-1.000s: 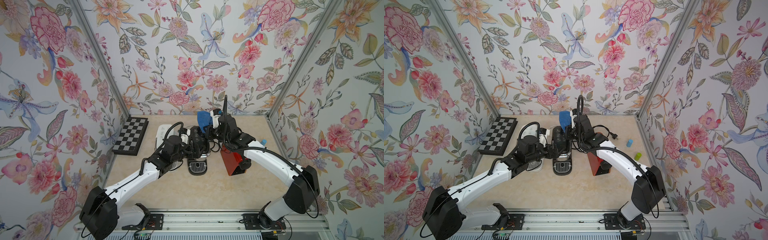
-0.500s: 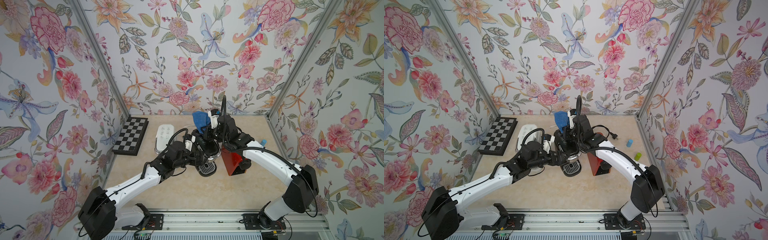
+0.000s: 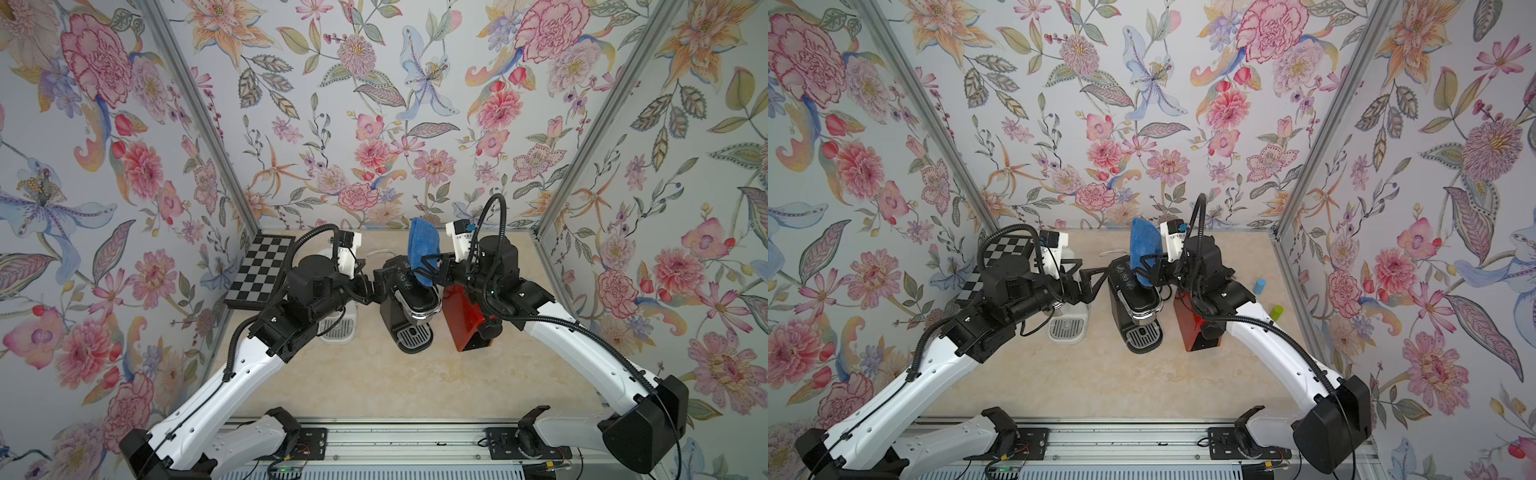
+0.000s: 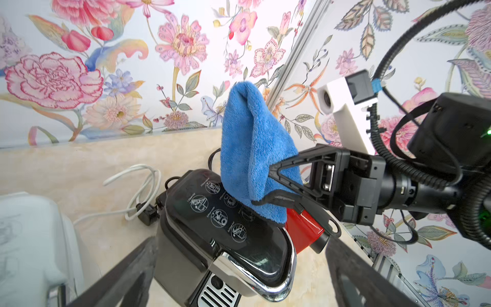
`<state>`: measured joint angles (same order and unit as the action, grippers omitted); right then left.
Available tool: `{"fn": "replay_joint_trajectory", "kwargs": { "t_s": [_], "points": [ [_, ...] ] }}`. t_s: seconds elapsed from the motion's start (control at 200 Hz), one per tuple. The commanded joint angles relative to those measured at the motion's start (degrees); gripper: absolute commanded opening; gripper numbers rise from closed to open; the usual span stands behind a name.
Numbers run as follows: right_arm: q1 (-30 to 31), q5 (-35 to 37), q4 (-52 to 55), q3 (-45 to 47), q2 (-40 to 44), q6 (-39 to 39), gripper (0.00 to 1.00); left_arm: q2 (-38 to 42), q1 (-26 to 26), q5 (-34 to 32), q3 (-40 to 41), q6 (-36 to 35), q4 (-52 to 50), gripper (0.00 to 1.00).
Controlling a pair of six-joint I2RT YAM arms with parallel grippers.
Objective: Wipe the surface of a coffee machine
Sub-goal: Adjust the cleaning item.
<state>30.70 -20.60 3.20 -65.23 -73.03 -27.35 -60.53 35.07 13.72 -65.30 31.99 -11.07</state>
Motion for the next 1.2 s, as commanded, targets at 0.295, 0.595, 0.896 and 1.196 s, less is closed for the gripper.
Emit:
{"fn": "replay_joint_trajectory", "kwargs": {
  "t_s": [0.295, 0.595, 0.896, 1.196],
  "points": [
    [-2.36, -16.31, -16.89, 7.4, 2.67, -8.99, 0.0, -12.76, -5.59, 23.89, 0.34, 8.29, 21.75, 0.99],
    [1.46, -14.91, -14.38, 5.48, 1.16, -5.39, 0.0, -18.36, -5.54, 27.65, -3.56, 9.32, 22.7, 0.99],
    [3.34, -13.29, -12.78, 4.43, 1.23, -2.53, 0.0, -21.02, -4.29, 31.67, -1.6, 12.06, 26.54, 0.99],
    [3.75, -11.77, -11.62, 3.44, 0.33, -1.16, 0.0, -20.73, -3.0, 31.96, 0.0, 10.91, 26.0, 0.44]
  ]
}}
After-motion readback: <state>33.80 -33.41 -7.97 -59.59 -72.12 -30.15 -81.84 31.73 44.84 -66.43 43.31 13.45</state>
